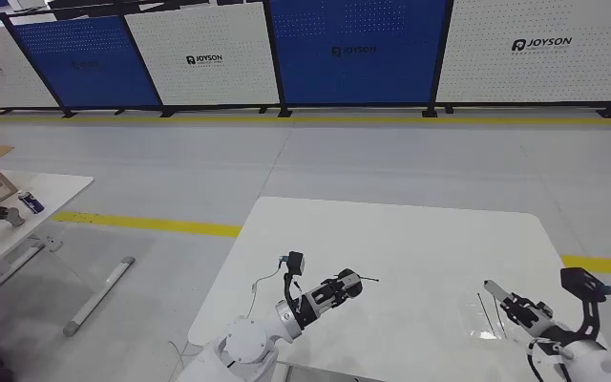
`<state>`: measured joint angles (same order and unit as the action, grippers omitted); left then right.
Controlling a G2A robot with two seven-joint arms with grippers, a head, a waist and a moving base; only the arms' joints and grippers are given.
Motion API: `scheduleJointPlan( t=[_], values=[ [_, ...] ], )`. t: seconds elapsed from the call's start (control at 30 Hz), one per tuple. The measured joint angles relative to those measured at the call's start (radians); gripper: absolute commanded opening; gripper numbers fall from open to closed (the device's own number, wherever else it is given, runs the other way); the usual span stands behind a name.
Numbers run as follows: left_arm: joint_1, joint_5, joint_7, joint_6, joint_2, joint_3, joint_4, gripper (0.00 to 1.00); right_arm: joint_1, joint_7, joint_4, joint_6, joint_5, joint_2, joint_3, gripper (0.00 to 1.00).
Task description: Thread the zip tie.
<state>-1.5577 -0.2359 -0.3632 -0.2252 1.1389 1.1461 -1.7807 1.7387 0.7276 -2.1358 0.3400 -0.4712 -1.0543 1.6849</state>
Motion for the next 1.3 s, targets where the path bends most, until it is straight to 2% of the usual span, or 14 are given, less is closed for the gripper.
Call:
scheduleJointPlan(
  t=[0.27, 0.37, 0.47, 0.67, 0.8, 1.13, 1.2, 1.3],
  values=[
    [0.0, 0.0, 0.0, 0.0, 0.0, 0.0, 0.0, 0.0, 0.0, 0.0, 0.001, -0.001, -0.001, 0.0, 0.0, 1.0],
    [0.0, 0.0, 0.0, 0.0, 0.0, 0.0, 0.0, 0.0, -0.003, 0.024, 0.014, -0.051, -0.031, 0.004, -0.004, 1.0],
    [0.0, 0.0, 0.0, 0.0, 0.0, 0.0, 0.0, 0.0, -0.018, 0.092, 0.022, -0.112, -0.082, 0.013, 0.009, 1.0],
    [0.0, 0.0, 0.0, 0.0, 0.0, 0.0, 0.0, 0.0, -0.087, 0.309, 0.057, -0.265, -0.153, 0.037, 0.035, 1.0],
    [0.0, 0.0, 0.0, 0.0, 0.0, 0.0, 0.0, 0.0, -0.15, 0.435, 0.086, -0.355, -0.193, 0.05, 0.014, 1.0],
    [0.0, 0.0, 0.0, 0.0, 0.0, 0.0, 0.0, 0.0, -0.154, 0.441, 0.093, -0.363, -0.187, 0.05, 0.008, 1.0],
    [0.0, 0.0, 0.0, 0.0, 0.0, 0.0, 0.0, 0.0, -0.168, 0.461, 0.126, -0.406, -0.175, 0.052, -0.01, 1.0],
    [0.0, 0.0, 0.0, 0.0, 0.0, 0.0, 0.0, 0.0, -0.243, 0.525, 0.202, -0.475, -0.103, 0.057, -0.033, 1.0]
  ],
)
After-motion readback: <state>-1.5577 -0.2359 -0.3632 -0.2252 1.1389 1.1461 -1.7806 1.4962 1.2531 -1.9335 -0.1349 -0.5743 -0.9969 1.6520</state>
